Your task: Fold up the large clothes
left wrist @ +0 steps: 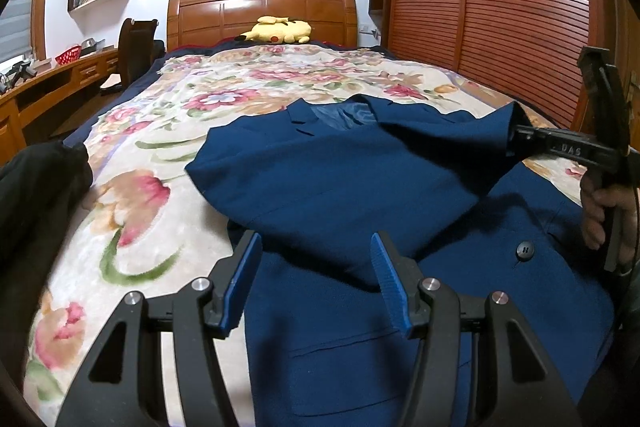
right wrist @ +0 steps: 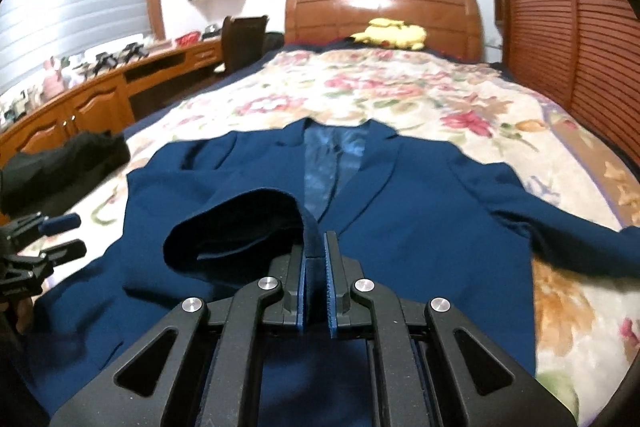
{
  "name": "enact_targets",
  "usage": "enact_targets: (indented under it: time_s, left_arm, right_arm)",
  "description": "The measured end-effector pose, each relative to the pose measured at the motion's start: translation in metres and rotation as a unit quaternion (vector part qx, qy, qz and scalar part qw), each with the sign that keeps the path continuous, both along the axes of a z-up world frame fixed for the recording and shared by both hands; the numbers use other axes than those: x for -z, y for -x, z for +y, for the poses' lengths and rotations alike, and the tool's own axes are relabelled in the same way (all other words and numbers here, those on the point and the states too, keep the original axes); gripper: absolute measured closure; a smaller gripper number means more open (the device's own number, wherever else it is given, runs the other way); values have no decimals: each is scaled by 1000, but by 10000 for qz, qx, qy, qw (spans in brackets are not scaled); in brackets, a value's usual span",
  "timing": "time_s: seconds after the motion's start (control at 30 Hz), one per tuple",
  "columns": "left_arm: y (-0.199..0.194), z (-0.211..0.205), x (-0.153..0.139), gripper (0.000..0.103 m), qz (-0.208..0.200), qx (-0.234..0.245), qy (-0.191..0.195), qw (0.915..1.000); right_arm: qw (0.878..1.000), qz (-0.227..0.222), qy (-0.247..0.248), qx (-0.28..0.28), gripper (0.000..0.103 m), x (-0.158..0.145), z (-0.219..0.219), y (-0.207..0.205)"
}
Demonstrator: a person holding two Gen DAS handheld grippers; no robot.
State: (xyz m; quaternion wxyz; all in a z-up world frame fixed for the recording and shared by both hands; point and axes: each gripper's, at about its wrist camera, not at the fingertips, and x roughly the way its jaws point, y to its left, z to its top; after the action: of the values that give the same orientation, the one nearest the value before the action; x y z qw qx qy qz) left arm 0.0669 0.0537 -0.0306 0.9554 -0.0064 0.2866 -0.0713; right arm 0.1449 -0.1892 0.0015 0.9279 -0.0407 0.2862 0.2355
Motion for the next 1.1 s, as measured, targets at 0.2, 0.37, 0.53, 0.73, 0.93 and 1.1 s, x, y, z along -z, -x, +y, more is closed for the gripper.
enact_targets:
  time_s: [0.2,0.37,0.53,0.73,0.93,1.1]
  left_arm:
    - [0,0,0,47,-12,27,-14,10000]
    - [1,0,-1,47,-25,26,-4,10000]
    - [1,0,-1,47,-30,40,-15,10000]
    - [2,-2,-4,47,-52,59,-23,10000]
    - [2,-4,-8,47,-111,100,1,9999]
    - [3,-5,-10,47,-148,125,52,9998]
  right_arm:
    - [9987,-98,141,480,97,-5,-28,-1]
    - [9950,-21,301,950,97,-1,-57,-5]
    - [9915,145,326,1253,97,5,-80,-8]
    - [9882,168,337,1485,97,3,-100,3]
    - [9901,183,-24,1395,97,-3,-114,25]
    - [9916,287,176,1252,47,-4,-92,16]
